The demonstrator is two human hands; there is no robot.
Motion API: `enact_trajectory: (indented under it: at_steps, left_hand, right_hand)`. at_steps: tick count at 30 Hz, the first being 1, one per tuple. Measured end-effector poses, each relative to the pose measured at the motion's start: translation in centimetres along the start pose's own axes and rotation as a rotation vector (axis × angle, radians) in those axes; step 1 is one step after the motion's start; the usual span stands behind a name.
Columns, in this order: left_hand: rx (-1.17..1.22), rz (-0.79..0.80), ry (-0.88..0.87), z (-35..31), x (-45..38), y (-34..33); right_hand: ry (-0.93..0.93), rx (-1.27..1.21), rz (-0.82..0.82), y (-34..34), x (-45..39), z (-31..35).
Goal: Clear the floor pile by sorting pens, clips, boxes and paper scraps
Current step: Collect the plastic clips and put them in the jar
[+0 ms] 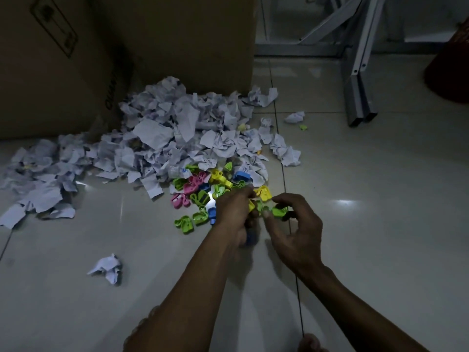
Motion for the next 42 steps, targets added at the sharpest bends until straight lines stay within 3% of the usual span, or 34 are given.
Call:
enact_trajectory:
  at_steps: [2, 4, 8, 11, 14, 17, 22, 25, 27, 29, 34, 39, 42]
  left_hand:
    - [0.059, -0.010, 0.029, -0.5, -0.8, 0.6]
    - [0.099, -0.011, 0.020, -1.4, -1.4, 1.2]
    - [0.053, -0.045, -0.069, -2.1, -2.0, 2.0]
    - [0.043, -0.068, -0.072, -1.8, -2.1, 2.4]
    - [0.054, -0.088, -0.050, -1.5, -2.3, 2.6]
    - [0.053, -0.105, -0.031, -1.4, -2.4, 2.8]
    - [0.060, -0.137, -0.027, -1.6, -2.2, 3.1]
    - [0.066, -0.141, -0.071, -2.1, -2.0, 3.1]
    - [0.023, -0.150, -0.183, -2.4, -2.4, 3.0]
    - [-0.113, -0.168, -0.404, -2.6, -3.1, 2.6]
    - [-0.757, -0.246, -0.947, -3.4, -4.7, 1.0]
    - [-1.035, -0.251, -1.154, -3.3, -6.2, 0.2]
    - [-1.129, -0.279, -1.174, -3.7, -6.3, -0.2]
  right_hand:
    - [0.007, 0.176, -0.014, -0.1, 0.1, -1.8]
    - [0.008, 0.376, 0.077, -0.2, 0.3, -3.7]
    - [0.014, 0.485, 0.172, -0.3, 0.7, -5.2]
    - [-0.028, 0.345, 0.090, -0.1, 0.5, -4.5]
    - [-0.197, 0.124, -0.066, -0.4, -1.0, -4.2]
    - [-0.307, 0.077, -0.092, -1.8, -2.5, -3.9]
    - [-0.300, 0.543, 0.235, -4.0, -4.3, -3.7]
    - [-0.273, 0.640, 0.332, -4.4, -4.4, -3.7]
    - [-0.260, 0.618, 0.295, -4.4, -4.6, -3.7]
    - [-0.278, 0.598, 0.266, -4.3, -4.9, -3.9]
    - [-0.482, 0.358, 0.170, -3.0, -6.0, -4.5]
    - [-0.944, -0.142, 0.069, -1.9, -6.5, -4.1]
    - [-1.075, -0.336, 0.029, -1.6, -6.5, -3.9]
Point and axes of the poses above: each hand's wrist, its own x-axis away from the middle knuckle, its own y-axis out of the back of the hand, z = x × y, the point moved 1 cm from there along -x, towards the middle knuckle, and after that the axes turned 14 degrees about -z, right-handed, at the moved point
